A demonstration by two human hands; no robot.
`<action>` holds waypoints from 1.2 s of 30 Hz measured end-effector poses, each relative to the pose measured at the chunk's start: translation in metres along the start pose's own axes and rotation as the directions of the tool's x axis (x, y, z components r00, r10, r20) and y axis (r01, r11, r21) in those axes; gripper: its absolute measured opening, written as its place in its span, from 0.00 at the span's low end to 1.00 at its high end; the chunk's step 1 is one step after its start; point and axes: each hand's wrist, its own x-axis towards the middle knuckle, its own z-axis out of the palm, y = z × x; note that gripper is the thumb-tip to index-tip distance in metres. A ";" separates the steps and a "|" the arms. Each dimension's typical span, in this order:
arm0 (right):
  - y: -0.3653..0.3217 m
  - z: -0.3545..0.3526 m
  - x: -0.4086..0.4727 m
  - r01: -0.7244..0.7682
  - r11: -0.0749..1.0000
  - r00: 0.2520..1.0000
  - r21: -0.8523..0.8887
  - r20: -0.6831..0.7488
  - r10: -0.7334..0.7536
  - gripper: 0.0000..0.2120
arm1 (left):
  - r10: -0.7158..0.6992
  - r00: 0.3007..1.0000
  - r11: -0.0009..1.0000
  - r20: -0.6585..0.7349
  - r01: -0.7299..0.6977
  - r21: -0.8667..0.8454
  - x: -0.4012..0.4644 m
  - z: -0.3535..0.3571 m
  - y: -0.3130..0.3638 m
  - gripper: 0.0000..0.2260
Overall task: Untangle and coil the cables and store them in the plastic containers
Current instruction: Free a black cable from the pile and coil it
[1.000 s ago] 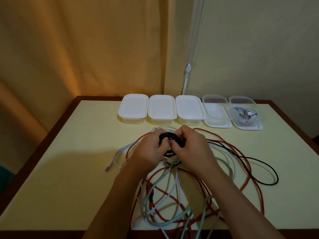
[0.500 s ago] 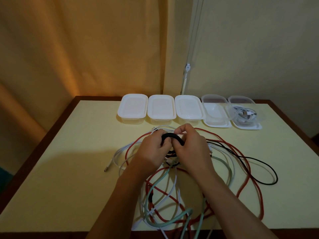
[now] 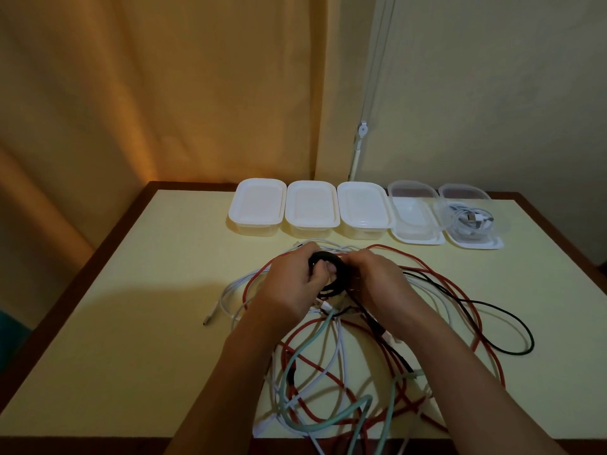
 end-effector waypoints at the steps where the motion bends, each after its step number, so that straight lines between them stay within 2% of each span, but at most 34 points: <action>1: 0.000 -0.001 0.001 -0.007 0.999 1.000 0.038 0.007 0.007 0.16 | 0.008 1.000 1.000 -0.001 -0.008 -0.026 -0.001 0.001 0.001 0.07; 5: 0.002 -0.006 -0.003 -0.043 0.984 0.988 0.175 0.153 0.016 0.14 | 0.069 0.998 0.996 0.006 -0.068 -0.056 -0.003 0.001 0.002 0.07; 8: 0.001 -0.009 -0.004 -0.073 0.967 0.962 0.245 0.273 0.003 0.12 | 0.081 0.996 0.986 0.048 -0.073 -0.151 -0.004 -0.001 0.002 0.09; 12: -0.002 -0.009 -0.006 -0.124 0.906 0.936 0.405 0.352 -0.030 0.12 | 0.084 0.993 0.970 0.078 -0.064 -0.233 -0.006 -0.001 0.000 0.09; 15: -0.002 -0.010 -0.007 -0.137 0.900 0.920 0.413 0.391 -0.039 0.15 | 0.094 0.992 0.963 0.088 -0.068 -0.261 -0.006 -0.001 0.000 0.11; 18: 0.000 -0.011 -0.005 -0.115 0.924 0.926 0.365 0.376 -0.034 0.20 | 0.096 0.988 0.948 0.123 -0.053 -0.315 -0.006 -0.003 0.003 0.13; 22: -0.001 -0.010 -0.003 -0.009 0.978 0.955 0.210 0.291 -0.054 0.14 | 0.135 0.981 0.938 0.138 -0.081 -0.338 -0.007 -0.007 0.000 0.12; 28: -0.002 -0.005 -0.001 0.091 0.987 0.971 0.134 0.208 -0.118 0.18 | 0.172 0.967 0.896 0.186 -0.075 -0.438 -0.006 -0.004 -0.001 0.15; 31: -0.003 -0.007 -0.001 0.156 0.988 0.971 0.016 0.182 -0.156 0.22 | 0.179 0.947 0.853 0.268 -0.013 -0.522 -0.006 -0.005 -0.001 0.17; 33: -0.004 -0.011 -0.001 0.219 0.970 0.971 -0.103 0.124 -0.206 0.21 | 0.164 0.934 0.829 0.318 0.044 -0.557 -0.007 -0.007 -0.002 0.16; 36: -0.006 -0.013 0.000 0.258 0.948 0.966 -0.187 0.033 -0.257 0.21 | 0.140 0.918 0.823 0.372 0.101 -0.559 -0.008 -0.009 -0.001 0.14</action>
